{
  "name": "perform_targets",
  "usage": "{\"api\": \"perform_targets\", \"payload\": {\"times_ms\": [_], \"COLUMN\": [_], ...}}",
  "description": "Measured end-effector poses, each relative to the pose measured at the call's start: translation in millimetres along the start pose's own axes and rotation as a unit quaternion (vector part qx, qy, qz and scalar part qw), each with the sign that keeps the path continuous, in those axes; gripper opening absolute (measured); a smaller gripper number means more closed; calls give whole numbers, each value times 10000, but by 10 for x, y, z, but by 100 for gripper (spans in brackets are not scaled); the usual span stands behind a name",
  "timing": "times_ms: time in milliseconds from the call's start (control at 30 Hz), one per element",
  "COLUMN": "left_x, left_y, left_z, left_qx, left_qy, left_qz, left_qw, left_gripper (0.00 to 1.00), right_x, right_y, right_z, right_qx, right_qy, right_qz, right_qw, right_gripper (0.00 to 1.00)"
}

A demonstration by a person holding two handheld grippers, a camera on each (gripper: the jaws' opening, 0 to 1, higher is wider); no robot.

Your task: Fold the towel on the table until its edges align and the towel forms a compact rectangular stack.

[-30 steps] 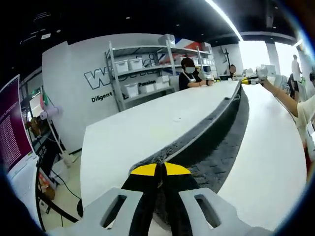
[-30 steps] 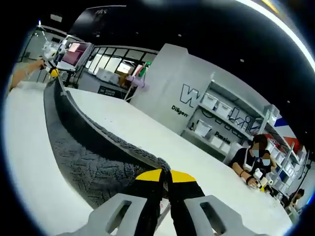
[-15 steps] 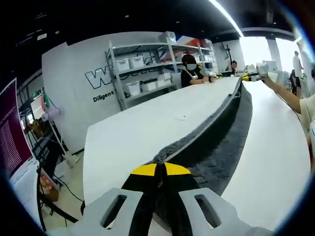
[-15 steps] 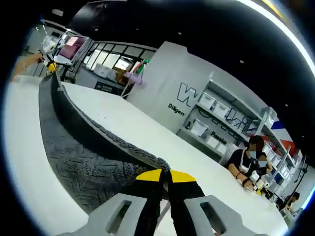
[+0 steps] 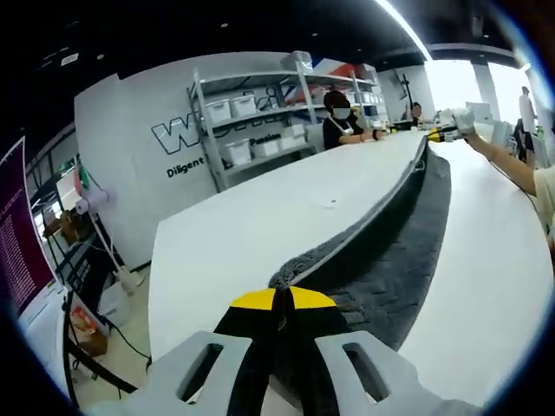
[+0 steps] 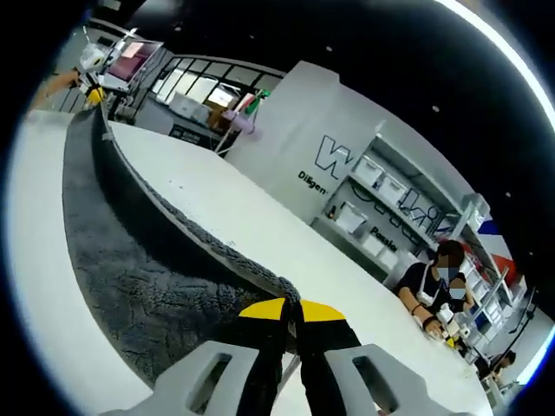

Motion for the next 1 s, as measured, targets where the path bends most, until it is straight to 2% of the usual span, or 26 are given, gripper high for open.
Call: {"api": "perform_targets", "payload": {"times_ms": [533,1000], "left_x": [223,369], "left_y": [43,199], "left_z": [80,80], "left_qx": [3,41], "left_qy": [-89,-208], "left_qz": [129,259], "left_qw": [9999,9994], "left_gripper": [3,4], "right_x": [205,322], "right_y": [146,292], "right_z": [121,255], "right_qx": [-306,-529], "right_qy": [-37,-137], "right_qz": [328,536], "right_qw": [9990,9971], "right_gripper": [0,1]}}
Point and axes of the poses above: the point that each gripper's makers call its tool centre point, and the gripper's own axes: x roughly forward along the fingers, z roughly to its left, y roughly out of its underside, the point moved 9 cm from there along -x, roughly backward along the fingers, and after that the axes turned 5 degrees about y, right-handed, at the moved point
